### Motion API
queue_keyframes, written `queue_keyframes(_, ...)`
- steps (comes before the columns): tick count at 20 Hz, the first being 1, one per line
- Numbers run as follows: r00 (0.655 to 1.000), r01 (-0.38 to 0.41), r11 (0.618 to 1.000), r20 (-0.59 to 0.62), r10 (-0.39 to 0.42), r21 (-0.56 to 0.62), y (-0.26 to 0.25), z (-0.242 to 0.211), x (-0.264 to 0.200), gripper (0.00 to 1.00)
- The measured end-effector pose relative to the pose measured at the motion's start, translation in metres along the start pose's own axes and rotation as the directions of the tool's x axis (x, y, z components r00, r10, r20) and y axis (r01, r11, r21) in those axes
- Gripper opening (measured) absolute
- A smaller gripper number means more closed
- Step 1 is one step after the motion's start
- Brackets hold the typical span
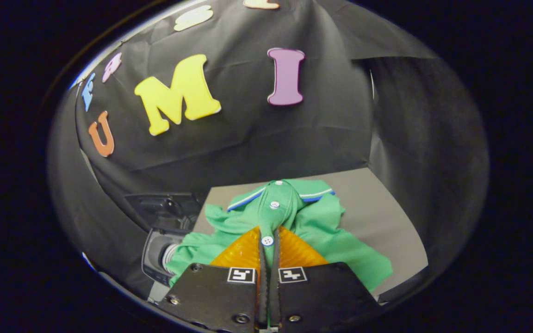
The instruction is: Put the clothes into the washing machine and then close the washing machine lid.
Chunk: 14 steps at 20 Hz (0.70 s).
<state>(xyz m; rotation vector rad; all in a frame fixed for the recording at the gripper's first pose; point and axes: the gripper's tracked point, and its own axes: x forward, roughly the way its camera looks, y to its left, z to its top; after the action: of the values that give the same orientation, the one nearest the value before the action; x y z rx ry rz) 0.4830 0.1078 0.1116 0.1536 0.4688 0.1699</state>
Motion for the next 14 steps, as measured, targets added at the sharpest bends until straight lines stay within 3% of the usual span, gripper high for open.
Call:
queue_keyframes(6,0.991,-0.059,0.998,0.121,0.055,0.025,0.055,0.027,-0.043,0.05)
queue_keyframes(14,0.95,-0.146,0.989,0.275,0.15,-0.033,0.149,0.071,-0.116,0.05)
